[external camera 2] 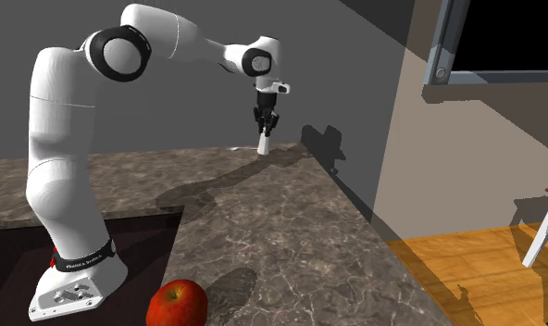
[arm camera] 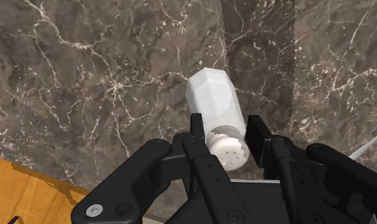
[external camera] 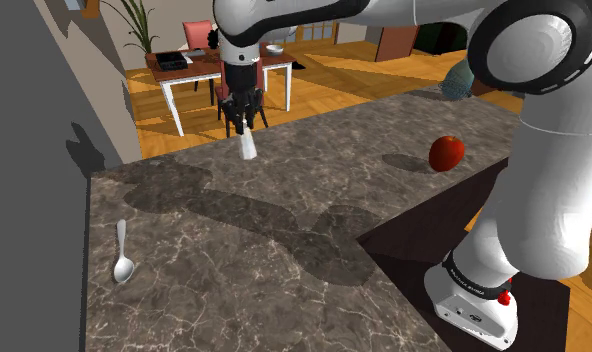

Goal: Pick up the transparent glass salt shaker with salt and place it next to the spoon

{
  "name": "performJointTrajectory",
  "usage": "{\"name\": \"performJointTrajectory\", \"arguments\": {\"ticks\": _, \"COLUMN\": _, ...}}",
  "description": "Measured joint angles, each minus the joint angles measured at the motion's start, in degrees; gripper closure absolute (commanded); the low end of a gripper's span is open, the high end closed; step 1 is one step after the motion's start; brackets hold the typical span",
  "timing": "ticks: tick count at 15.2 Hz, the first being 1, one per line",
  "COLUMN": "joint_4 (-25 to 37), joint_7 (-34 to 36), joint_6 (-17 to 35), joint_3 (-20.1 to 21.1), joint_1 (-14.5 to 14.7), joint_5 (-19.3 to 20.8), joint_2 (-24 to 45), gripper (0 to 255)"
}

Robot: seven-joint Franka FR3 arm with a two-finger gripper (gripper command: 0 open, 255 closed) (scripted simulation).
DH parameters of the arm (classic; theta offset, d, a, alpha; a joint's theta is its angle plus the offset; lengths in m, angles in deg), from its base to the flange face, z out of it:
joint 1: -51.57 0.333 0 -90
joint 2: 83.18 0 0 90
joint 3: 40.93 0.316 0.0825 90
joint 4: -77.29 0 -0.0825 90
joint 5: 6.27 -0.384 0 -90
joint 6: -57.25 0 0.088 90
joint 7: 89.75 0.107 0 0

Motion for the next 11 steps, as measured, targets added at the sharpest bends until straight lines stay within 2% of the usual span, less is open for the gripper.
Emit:
{"name": "performJointTrajectory", "arguments": {"ticks": 4, "joint_4": 3.78, "joint_7": 4.04, "joint_6": -0.01, "joint_3": 1.31, "joint_1": 2.7, "joint_5": 0.4, "joint_2": 3.37, "gripper": 255}}
{"name": "performJointTrajectory", "arguments": {"ticks": 9, "joint_4": 13.03, "joint_7": 9.5, "joint_6": -1.68, "joint_3": 2.8, "joint_1": 6.57, "joint_5": 1.14, "joint_2": 10.44, "gripper": 255}}
{"name": "performJointTrajectory", "arguments": {"ticks": 11, "joint_4": 18.75, "joint_7": 11.61, "joint_6": -3.35, "joint_3": 3.24, "joint_1": 8.18, "joint_5": 1.54, "joint_2": 14.32, "gripper": 255}}
